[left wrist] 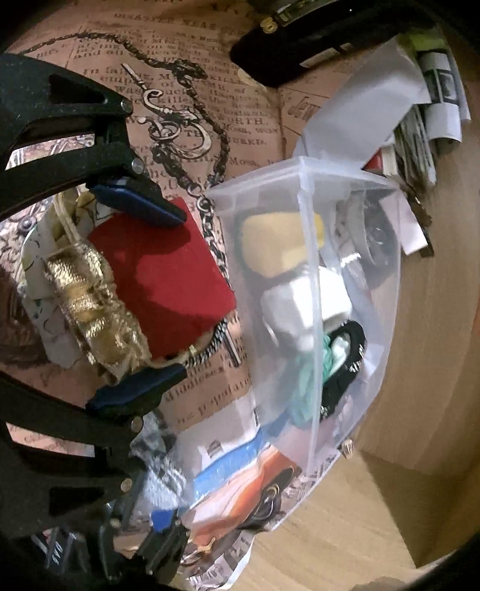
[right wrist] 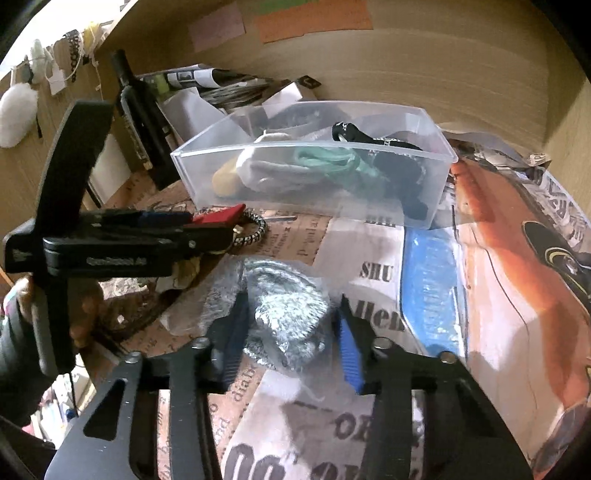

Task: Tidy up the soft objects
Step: 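Grasp the bagged silver scrubber with the right tool while the left grasps the gold ribbon, then carry the scrubber and gold ribbon over the box and release them inside, then grasp the floral scrunchie with the left tool while the right grasps the braided band, then lift the scrunchie and braided band and release them into the box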

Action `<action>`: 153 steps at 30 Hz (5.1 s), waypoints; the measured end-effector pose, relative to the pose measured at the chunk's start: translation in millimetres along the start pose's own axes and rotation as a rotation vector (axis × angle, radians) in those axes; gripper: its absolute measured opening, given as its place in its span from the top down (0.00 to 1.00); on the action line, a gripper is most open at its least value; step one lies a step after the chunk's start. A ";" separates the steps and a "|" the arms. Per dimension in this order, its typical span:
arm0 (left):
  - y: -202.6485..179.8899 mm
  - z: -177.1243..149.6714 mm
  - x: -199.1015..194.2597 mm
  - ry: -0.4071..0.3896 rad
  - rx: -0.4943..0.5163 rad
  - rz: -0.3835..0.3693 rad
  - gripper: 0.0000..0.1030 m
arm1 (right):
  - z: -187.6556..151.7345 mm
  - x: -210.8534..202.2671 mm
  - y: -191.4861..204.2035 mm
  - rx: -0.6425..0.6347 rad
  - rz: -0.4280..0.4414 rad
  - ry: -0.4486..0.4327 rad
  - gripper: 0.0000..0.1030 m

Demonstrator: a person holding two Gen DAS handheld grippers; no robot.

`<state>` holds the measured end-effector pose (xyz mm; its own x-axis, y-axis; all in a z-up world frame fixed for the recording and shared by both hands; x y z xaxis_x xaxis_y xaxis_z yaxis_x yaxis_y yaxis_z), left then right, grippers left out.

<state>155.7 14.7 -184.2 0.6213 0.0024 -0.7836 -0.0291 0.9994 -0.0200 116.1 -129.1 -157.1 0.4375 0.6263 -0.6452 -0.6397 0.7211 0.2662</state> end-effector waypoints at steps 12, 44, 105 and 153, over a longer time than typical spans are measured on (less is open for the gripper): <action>12.0 -2.4 -25.1 -0.056 -0.045 -0.056 0.66 | 11.6 -16.0 -8.1 0.021 -0.016 -0.067 0.74; 19.5 68.2 -135.3 -0.424 -0.098 -0.013 0.79 | 122.5 -54.8 3.8 -0.090 -0.049 -0.361 0.74; 12.2 -26.6 -21.0 -0.029 -0.004 -0.017 0.31 | 64.9 1.8 16.5 -0.090 0.010 -0.084 0.21; 10.0 29.8 -106.0 -0.330 -0.059 -0.067 0.80 | 82.6 -16.2 30.0 -0.158 0.023 -0.156 0.86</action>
<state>112.9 25.5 -82.8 0.8430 -0.0421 -0.5362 -0.0191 0.9940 -0.1079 142.0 -93.2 -79.6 0.5062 0.6893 -0.5182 -0.7363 0.6583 0.1564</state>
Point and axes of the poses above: each gripper's, at about its wrist camera, not at the fingertips, and x roughly the way its jaws point, y to its left, z to its top, the point moved 5 cm from there along x, roughly the way its jaws point, and after that the axes turned 9 degrees about z, right-handed, at the moved point
